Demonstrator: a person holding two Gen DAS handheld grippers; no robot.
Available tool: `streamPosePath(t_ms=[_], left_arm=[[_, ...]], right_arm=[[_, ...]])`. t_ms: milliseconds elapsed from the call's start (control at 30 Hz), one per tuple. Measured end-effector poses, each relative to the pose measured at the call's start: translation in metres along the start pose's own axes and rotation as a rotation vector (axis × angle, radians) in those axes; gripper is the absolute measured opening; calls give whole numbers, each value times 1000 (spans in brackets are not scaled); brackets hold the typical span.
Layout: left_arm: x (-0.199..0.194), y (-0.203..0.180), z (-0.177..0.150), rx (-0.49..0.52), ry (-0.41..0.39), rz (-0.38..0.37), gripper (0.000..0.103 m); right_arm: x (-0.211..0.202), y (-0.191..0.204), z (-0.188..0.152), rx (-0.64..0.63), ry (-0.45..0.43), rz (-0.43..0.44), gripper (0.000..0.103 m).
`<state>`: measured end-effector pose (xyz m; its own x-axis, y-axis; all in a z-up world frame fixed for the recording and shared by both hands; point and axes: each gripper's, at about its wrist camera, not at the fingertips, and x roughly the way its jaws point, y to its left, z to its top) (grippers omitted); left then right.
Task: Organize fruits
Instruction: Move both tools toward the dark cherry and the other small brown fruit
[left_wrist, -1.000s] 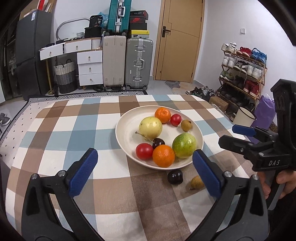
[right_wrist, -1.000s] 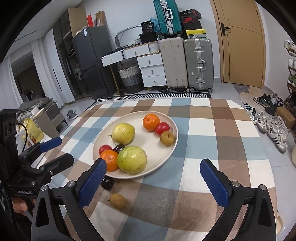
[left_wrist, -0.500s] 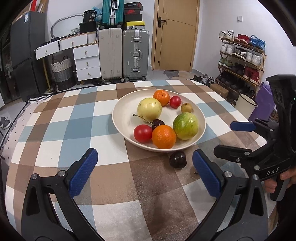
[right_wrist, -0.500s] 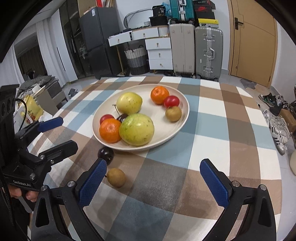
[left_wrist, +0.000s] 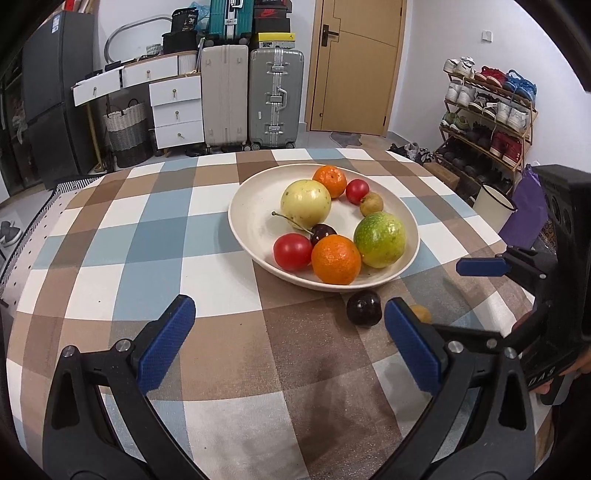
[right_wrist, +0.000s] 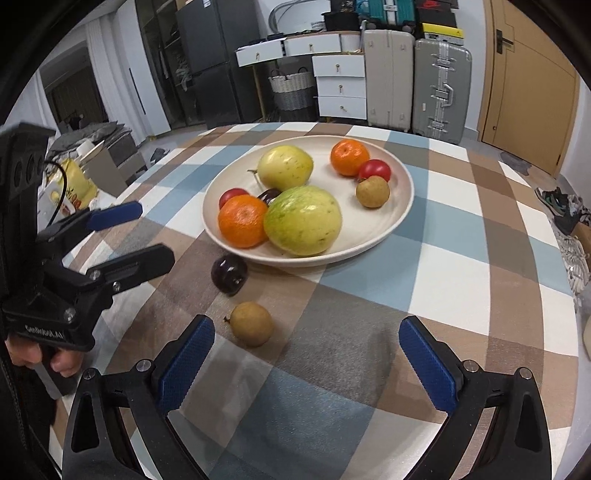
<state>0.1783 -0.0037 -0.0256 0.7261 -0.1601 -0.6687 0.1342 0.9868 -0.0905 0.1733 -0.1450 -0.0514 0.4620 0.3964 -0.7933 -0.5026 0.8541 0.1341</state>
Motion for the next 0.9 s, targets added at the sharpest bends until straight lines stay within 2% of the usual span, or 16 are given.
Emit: streamPosePath(t_ms=[167,233,300,533,700,900], left_arm=[[3,3,0,-11,5,6,102],[5,4,0,-14,11,5,102],[7,4,-1,-17,18,5,102],[9,3,-2,-13,25,1,102],[11,2,-3,-10,27,-6,102],[12,0,-5,-3,35,-13,102]], right_arm=[[3,6,-2,-27,8,-4,101],[4,7,-3,-31,11,-2,96],[5,9,-4,-38,17,7,85],[9,19,-7,-90,24,21,64],[8,23,-7,-109,13,27,41],[8,22,-6,-106,4,41,26]])
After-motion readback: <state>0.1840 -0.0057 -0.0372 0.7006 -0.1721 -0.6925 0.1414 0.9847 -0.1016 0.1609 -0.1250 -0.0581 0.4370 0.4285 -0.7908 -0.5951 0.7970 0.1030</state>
